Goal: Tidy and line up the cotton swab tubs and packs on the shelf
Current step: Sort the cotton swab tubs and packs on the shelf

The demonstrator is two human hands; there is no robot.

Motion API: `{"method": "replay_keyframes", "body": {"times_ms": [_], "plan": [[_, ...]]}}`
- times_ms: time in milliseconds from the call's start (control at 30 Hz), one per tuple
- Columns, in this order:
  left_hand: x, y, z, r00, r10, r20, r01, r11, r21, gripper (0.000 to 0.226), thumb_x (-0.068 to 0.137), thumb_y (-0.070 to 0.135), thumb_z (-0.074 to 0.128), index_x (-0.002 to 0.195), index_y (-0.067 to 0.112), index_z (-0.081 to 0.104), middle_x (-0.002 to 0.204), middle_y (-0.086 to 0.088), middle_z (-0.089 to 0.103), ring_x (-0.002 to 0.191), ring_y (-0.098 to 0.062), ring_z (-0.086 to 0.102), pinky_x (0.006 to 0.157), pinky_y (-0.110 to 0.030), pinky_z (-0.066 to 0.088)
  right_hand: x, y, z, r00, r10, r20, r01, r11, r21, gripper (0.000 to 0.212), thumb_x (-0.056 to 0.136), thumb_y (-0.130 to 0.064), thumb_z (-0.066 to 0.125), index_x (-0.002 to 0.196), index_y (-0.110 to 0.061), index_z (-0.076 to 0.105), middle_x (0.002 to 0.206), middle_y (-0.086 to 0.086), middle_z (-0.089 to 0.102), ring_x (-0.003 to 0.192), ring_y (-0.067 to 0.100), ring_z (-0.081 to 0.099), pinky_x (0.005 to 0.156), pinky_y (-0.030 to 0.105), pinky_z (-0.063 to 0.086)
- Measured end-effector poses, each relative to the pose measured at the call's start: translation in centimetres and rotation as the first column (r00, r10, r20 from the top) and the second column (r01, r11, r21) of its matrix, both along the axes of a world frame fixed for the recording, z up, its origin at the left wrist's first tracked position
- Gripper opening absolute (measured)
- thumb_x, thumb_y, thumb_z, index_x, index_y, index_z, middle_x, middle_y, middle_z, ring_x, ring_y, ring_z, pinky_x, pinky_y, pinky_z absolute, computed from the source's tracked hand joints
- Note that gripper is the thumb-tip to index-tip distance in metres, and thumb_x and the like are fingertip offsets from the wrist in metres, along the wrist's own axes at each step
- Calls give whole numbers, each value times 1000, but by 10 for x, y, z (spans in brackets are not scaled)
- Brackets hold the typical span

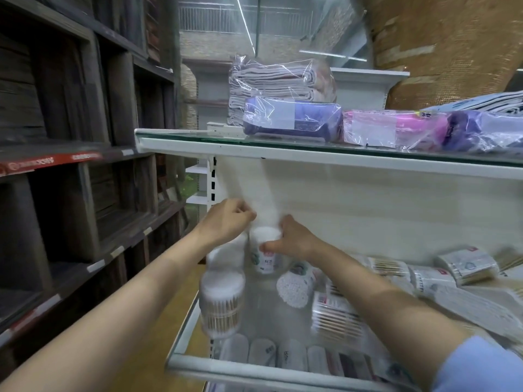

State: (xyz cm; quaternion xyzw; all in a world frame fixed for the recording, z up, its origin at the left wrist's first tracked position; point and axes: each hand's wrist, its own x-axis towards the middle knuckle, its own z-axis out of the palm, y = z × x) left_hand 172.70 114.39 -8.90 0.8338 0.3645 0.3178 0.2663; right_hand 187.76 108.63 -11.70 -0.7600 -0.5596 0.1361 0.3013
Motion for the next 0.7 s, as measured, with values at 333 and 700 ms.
{"method": "replay_keyframes", "body": {"times_ms": [333, 700], "plan": [[10, -14, -5, 991, -108, -80, 106, 994, -22, 13, 93, 16, 49, 96, 19, 61, 96, -2, 60, 94, -19, 58, 76, -27, 44, 5, -18, 9, 994, -29, 104, 38, 996, -84, 70, 82, -30, 71, 138, -10, 33, 131, 9, 50, 115, 24, 51, 82, 24, 39], [70, -63, -32, 756, -9, -654, 154, 974, 165, 45, 83, 60, 52, 86, 15, 56, 97, -5, 58, 97, -25, 58, 71, -27, 41, 37, -88, 16, 988, -98, -124, 115, 983, 143, 42, 87, -7, 54, 127, -15, 48, 120, 4, 56, 109, 22, 56, 86, 31, 46]]}}
